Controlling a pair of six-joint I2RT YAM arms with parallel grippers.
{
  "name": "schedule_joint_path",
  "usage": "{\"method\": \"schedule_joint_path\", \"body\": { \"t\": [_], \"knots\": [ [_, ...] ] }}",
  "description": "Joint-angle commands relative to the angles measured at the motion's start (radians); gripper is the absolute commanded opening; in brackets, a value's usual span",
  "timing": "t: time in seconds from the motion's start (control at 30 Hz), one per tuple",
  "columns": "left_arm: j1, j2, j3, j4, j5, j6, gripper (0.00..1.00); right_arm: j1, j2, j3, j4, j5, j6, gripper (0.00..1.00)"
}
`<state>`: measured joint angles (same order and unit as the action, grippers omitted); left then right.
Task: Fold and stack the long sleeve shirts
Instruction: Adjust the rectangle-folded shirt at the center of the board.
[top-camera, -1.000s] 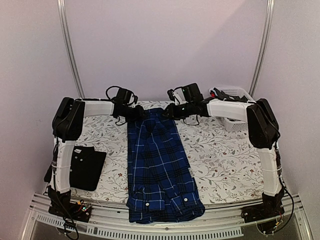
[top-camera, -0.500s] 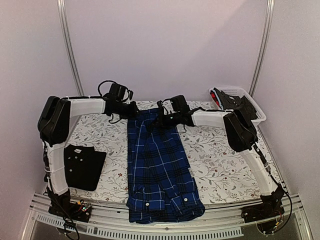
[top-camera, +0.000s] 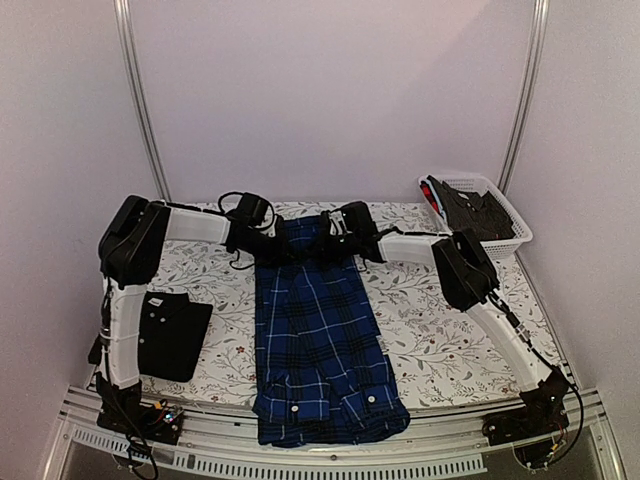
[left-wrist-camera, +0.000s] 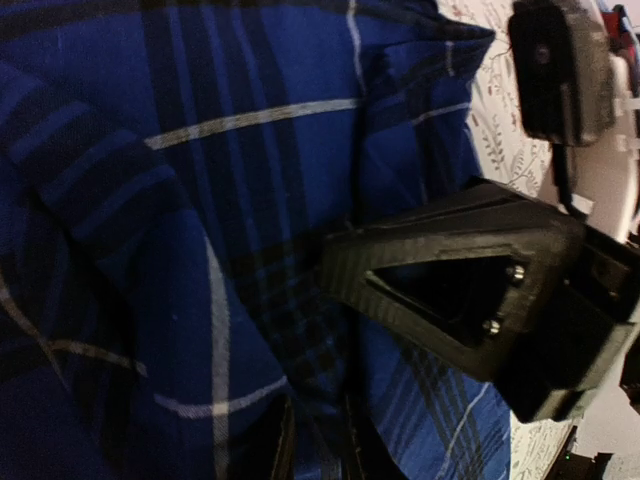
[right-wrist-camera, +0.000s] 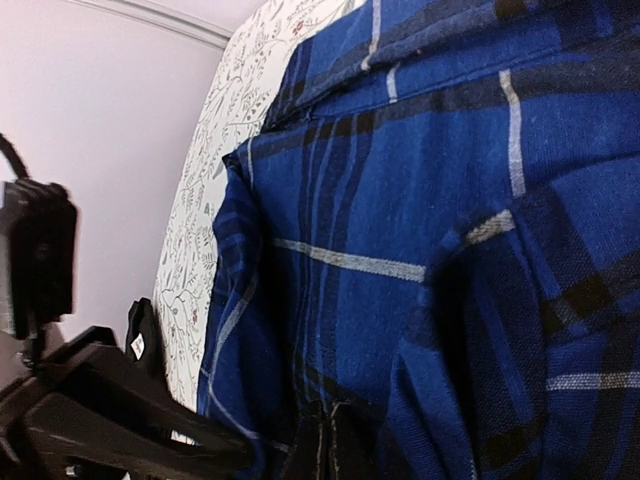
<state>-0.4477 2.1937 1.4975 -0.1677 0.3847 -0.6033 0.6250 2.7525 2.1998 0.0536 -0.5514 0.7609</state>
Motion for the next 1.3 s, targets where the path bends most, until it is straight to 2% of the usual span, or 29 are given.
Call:
{"method": "schedule_joint_path", "body": {
  "t": [0.0,0.1,0.3,0.4,0.53,0.63,0.7,0.77,0.9,0.97,1.03,1.13,1.27],
  "knots": [
    [0.009,0.087,0.083,-0.076,-0.01,-0.023,0.16,-0.025,0.011,0.017,0.008,-0.019,0.001,0.03],
    [0.028,0.103,0.113,-0.082,-0.04,-0.034,0.16,-0.047,-0.025,0.001,-0.006,-0.042,-0.032,0.05],
    [0.062,0.223,0.293,-0.184,-0.007,0.017,0.17,-0.068,-0.125,-0.004,-0.072,-0.077,-0.153,0.21],
    [0.082,0.268,0.395,-0.208,0.024,0.042,0.18,-0.068,-0.2,-0.05,-0.132,-0.057,-0.222,0.25],
    [0.086,0.274,0.522,-0.247,0.028,0.081,0.26,-0.068,-0.33,-0.197,-0.171,0.008,-0.29,0.32],
    [0.086,0.217,0.544,-0.249,0.018,0.084,0.33,-0.068,-0.419,-0.279,-0.243,0.058,-0.348,0.37],
    [0.086,0.137,0.492,-0.231,0.001,0.074,0.38,-0.068,-0.467,-0.336,-0.281,0.088,-0.387,0.4],
    [0.085,0.05,0.379,-0.183,-0.014,0.053,0.45,-0.068,-0.511,-0.403,-0.299,0.117,-0.418,0.46],
    [0.085,-0.104,0.135,-0.095,-0.041,0.018,0.5,-0.067,-0.602,-0.52,-0.288,0.143,-0.466,0.6],
    [0.083,-0.161,0.027,-0.051,-0.035,-0.001,0.5,-0.067,-0.621,-0.557,-0.252,0.129,-0.47,0.61],
    [0.08,-0.198,-0.072,-0.006,-0.024,-0.012,0.5,-0.067,-0.622,-0.566,-0.22,0.089,-0.464,0.61],
    [0.064,-0.216,-0.121,0.004,-0.013,-0.008,0.5,-0.067,-0.608,-0.557,-0.123,0.03,-0.433,0.62],
    [0.042,-0.226,-0.144,0.005,-0.007,-0.006,0.49,-0.067,-0.509,-0.41,-0.084,-0.056,-0.404,0.63]
  ]
}}
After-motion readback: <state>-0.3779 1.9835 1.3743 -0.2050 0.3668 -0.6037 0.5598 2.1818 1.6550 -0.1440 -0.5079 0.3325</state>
